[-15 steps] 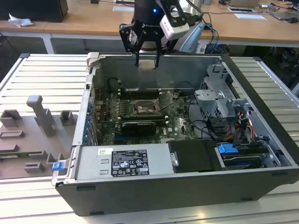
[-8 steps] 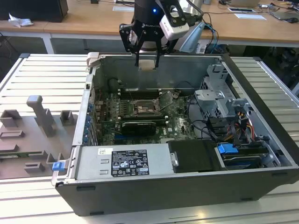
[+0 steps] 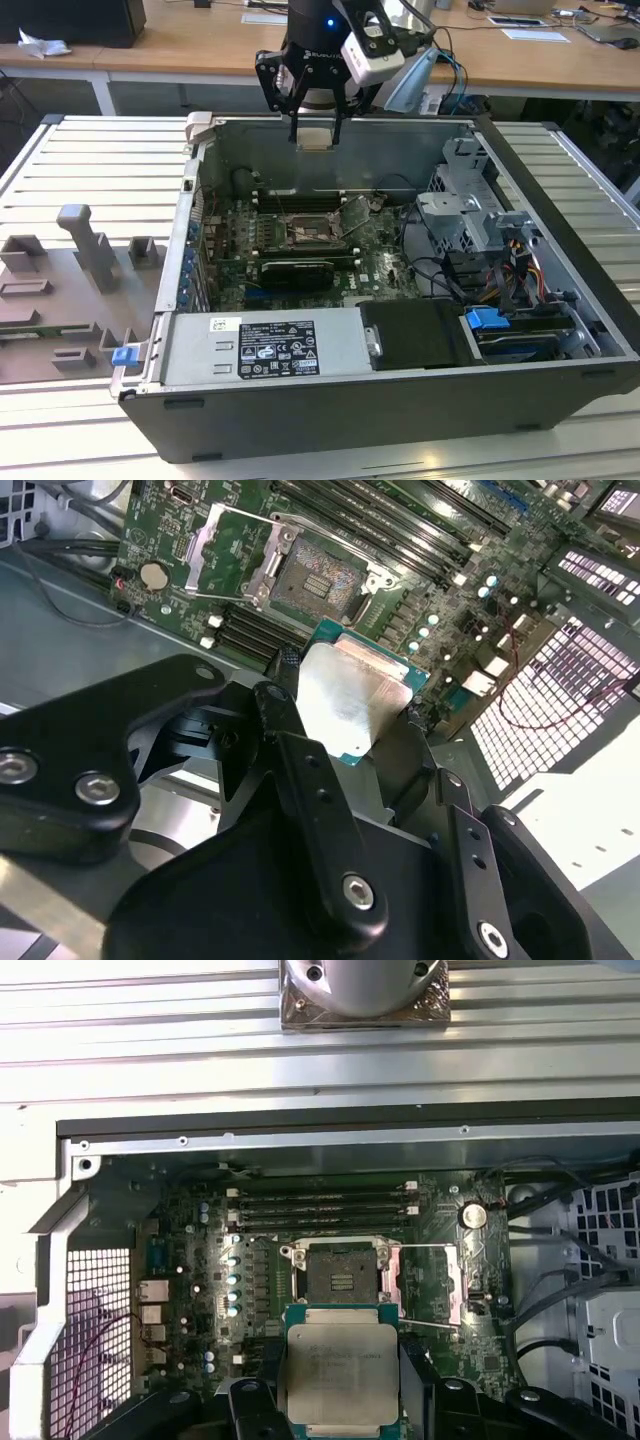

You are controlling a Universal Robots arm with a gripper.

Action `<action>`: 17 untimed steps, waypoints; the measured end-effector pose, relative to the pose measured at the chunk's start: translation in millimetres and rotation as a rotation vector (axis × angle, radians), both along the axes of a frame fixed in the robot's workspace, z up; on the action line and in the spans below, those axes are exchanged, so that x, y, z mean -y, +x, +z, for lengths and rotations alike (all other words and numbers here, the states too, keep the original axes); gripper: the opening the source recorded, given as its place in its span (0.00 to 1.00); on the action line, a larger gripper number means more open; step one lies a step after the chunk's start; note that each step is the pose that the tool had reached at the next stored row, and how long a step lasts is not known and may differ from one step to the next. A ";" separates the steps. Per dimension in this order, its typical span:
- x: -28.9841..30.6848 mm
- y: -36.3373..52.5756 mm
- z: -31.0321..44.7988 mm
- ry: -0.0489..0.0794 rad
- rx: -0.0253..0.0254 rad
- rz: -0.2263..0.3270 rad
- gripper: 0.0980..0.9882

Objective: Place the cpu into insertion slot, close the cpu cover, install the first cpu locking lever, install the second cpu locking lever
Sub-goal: 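Place the cpu into insertion slot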

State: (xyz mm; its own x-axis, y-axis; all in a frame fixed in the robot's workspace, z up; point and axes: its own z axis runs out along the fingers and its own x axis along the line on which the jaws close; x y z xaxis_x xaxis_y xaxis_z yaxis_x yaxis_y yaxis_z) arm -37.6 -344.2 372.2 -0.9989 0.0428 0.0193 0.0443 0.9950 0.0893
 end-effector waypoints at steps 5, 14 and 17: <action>0.0 0.0 0.0 0.000 0.0000 -0.006 0.49; 0.0 0.0 0.0 0.000 0.0000 -0.029 0.49; 0.0 0.0 0.0 0.000 0.0000 -0.037 0.49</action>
State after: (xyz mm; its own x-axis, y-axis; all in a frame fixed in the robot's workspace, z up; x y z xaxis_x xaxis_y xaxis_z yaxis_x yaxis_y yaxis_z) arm -37.6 -344.2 372.3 -0.9966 0.0801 0.0193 0.0815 0.9927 0.0893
